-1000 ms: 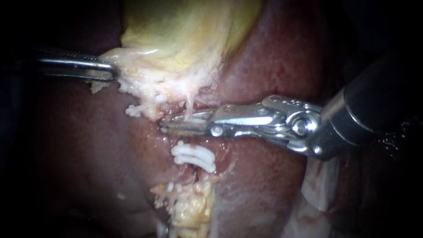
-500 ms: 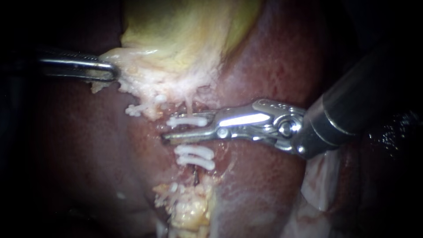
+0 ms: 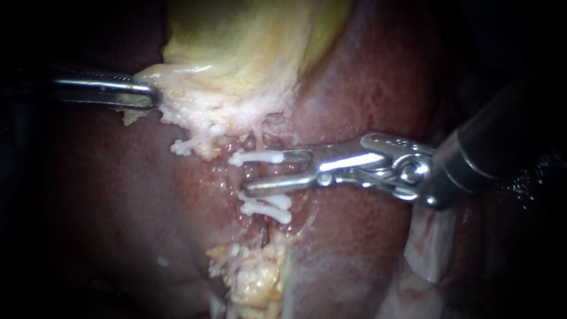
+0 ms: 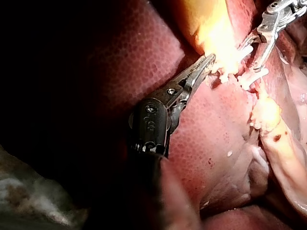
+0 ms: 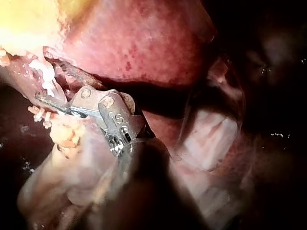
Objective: Going back third clip right tube
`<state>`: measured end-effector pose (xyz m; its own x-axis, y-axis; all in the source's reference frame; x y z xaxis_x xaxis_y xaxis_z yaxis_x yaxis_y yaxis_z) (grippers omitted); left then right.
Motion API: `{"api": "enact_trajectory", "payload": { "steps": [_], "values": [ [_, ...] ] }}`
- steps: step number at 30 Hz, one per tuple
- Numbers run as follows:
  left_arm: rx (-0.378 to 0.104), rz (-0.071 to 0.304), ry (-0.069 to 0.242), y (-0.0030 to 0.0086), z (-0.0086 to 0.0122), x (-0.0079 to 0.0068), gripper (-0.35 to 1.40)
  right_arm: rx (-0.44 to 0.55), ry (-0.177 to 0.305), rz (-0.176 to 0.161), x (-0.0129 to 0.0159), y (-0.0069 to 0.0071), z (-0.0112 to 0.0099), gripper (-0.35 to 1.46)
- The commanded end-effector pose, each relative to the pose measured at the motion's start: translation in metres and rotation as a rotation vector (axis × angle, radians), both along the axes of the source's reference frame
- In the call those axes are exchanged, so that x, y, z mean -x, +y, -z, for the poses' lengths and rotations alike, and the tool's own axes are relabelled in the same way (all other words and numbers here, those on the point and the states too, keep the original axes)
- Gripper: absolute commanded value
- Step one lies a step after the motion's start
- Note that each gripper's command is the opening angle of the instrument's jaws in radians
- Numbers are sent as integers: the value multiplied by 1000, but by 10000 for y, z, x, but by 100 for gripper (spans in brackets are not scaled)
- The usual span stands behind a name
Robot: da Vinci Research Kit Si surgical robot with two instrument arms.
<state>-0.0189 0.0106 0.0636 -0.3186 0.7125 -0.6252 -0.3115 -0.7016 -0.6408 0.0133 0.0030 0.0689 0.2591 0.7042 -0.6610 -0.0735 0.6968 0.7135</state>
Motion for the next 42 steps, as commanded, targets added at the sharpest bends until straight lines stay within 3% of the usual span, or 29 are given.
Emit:
{"api": "enact_trajectory", "payload": {
  "steps": [1,6,12,16,22,28,42],
  "values": [
    [-1,0,0,0,1,0,-35,35,7,12,5,-3,3,49],
    [-1,0,0,0,0,-1,-35,185,-2,91,30,-12,13,49],
    [-1,0,0,0,0,-1,-35,339,-95,252,56,-15,24,50],
    [-1,0,0,0,0,-1,-35,389,-111,307,73,-10,32,50],
    [0,-1,0,0,-1,-1,-35,432,-93,331,91,4,45,50],
    [-5,8,3,-6,-10,4,-35,428,-100,321,99,14,54,50],
    [-16,2,-3,-31,-60,44,-35,428,-98,323,101,12,59,50]
  ]
}}
